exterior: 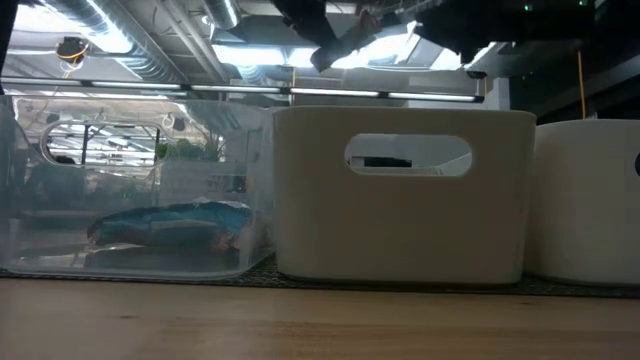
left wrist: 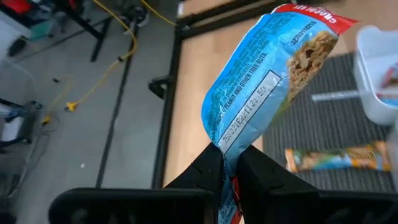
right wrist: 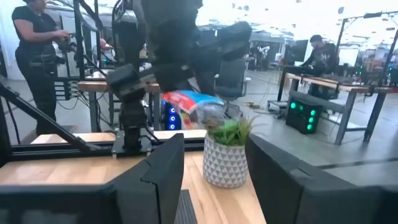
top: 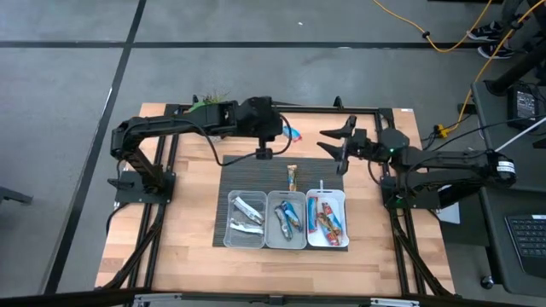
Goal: Pick and place Granola Bars by type
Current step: Put the red granola bar into the white bin, then put the yellow granola bar into the transparent bin
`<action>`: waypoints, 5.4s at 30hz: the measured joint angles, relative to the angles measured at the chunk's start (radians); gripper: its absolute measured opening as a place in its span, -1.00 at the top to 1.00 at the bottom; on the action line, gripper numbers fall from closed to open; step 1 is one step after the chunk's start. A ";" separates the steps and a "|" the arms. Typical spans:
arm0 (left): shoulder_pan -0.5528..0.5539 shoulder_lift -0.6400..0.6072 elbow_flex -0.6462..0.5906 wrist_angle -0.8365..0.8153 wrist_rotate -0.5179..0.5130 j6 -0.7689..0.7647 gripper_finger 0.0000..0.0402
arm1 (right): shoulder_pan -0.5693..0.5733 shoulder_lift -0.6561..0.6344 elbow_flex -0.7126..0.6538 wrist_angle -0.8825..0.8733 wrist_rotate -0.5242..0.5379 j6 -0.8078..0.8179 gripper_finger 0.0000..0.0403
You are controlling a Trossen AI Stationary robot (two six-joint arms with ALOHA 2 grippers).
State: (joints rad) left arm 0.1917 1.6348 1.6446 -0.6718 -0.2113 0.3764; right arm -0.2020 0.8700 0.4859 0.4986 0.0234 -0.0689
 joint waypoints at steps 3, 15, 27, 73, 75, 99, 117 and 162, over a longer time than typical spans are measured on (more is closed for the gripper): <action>0.000 0.000 0.000 0.058 -0.012 0.000 0.88 | 0.000 0.014 0.046 -0.040 -0.025 -0.014 0.10; 0.000 0.000 0.000 0.147 -0.012 0.003 0.88 | -0.003 0.166 0.214 -0.108 -0.026 -0.094 -0.35; 0.000 0.000 0.000 0.146 -0.012 0.003 0.89 | -0.004 0.249 0.287 -0.105 -0.026 -0.101 -0.25; -0.002 -0.163 -0.013 -0.258 0.033 -0.162 0.13 | 0.080 0.044 0.287 -0.644 0.061 -0.066 0.75; 0.003 -0.180 -0.032 -0.259 0.046 -0.166 0.12 | 0.119 0.013 0.287 -0.718 0.064 -0.025 0.75; 0.002 -0.204 -0.233 -0.162 0.126 -0.151 0.15 | 0.733 0.069 0.286 -1.125 0.126 0.880 0.75; 0.002 -0.204 -0.233 -0.139 0.166 -0.101 0.15 | 0.696 0.269 0.285 -1.047 0.080 0.977 0.49; 0.000 -0.204 -0.233 -0.139 0.174 -0.130 0.20 | 0.015 0.711 0.519 -0.854 -0.176 0.698 -0.34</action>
State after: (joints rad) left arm 0.1917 1.4311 1.4113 -0.8109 -0.0372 0.2464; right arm -0.1871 1.5814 1.0054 -0.3554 -0.1530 0.6287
